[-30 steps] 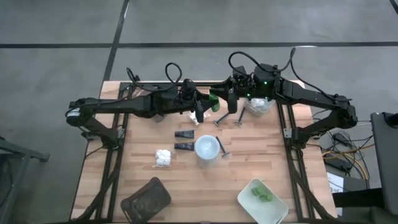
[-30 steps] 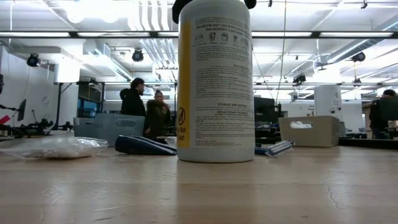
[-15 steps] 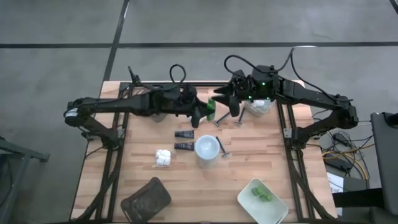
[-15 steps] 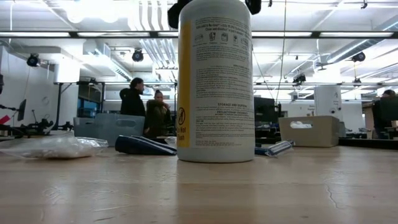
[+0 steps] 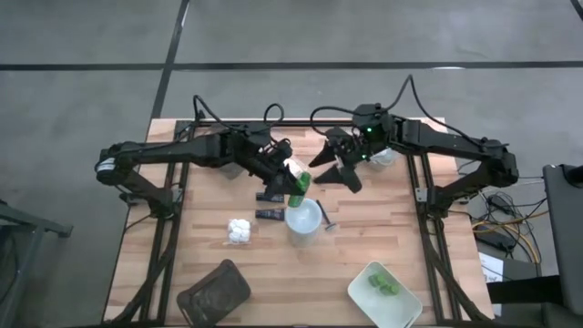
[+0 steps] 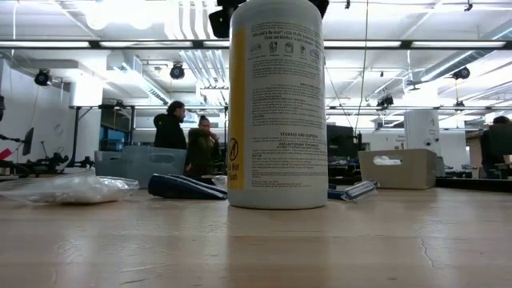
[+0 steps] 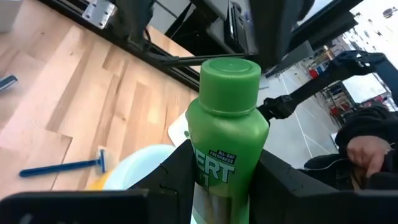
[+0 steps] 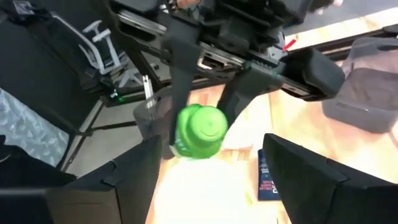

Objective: Pick & Place Travel size toiletries
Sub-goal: Put the green shampoo into the white bin

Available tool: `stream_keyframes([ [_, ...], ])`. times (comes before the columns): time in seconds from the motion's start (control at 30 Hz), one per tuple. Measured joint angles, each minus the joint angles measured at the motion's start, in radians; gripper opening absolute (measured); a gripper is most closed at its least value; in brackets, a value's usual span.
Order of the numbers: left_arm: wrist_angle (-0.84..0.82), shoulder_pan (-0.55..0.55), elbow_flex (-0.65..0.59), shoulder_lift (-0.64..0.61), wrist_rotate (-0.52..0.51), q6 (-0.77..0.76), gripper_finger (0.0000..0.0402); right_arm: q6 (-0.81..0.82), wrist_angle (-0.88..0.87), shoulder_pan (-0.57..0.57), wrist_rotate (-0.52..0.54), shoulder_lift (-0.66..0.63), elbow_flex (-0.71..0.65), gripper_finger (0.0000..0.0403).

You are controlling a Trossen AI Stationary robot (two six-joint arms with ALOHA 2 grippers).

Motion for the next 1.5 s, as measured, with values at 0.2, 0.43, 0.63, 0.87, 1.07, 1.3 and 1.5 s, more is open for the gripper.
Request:
stream_keyframes([
  [0.2, -0.004, 0.000, 0.000, 0.000, 0.000, 0.000, 0.0121, -0.002, 0.047, 0.004, -0.038, 0.049, -0.001, 0.0285],
  [0.43, -0.035, 0.000, 0.000, 0.000, 0.000, 0.002, 0.0122, -0.001, 0.097, 0.004, -0.087, 0.063, -0.002, 0.0246],
  [0.63, -0.030, 0.000, 0.000, 0.000, -0.011, 0.016, 0.0123, 0.001, 0.099, 0.004, -0.088, 0.069, -0.002, 0.0202],
  [0.87, -0.029, 0.000, 0.000, 0.000, -0.015, 0.027, 0.0123, -0.004, 0.101, 0.004, -0.088, 0.071, -0.002, 0.0164],
  [1.07, -0.024, 0.000, 0.000, 0.000, -0.033, 0.035, 0.0123, -0.043, 0.101, 0.003, -0.087, 0.071, -0.002, 0.0120],
  [1.3, -0.022, 0.000, 0.000, 0.000, -0.035, 0.058, 0.0123, -0.050, 0.101, 0.003, -0.098, 0.071, -0.002, 0.0085],
  [1.5, -0.018, 0.000, 0.000, 0.000, -0.063, 0.055, 0.0136, -0.051, 0.093, 0.000, -0.107, 0.065, -0.002, 0.0097],
])
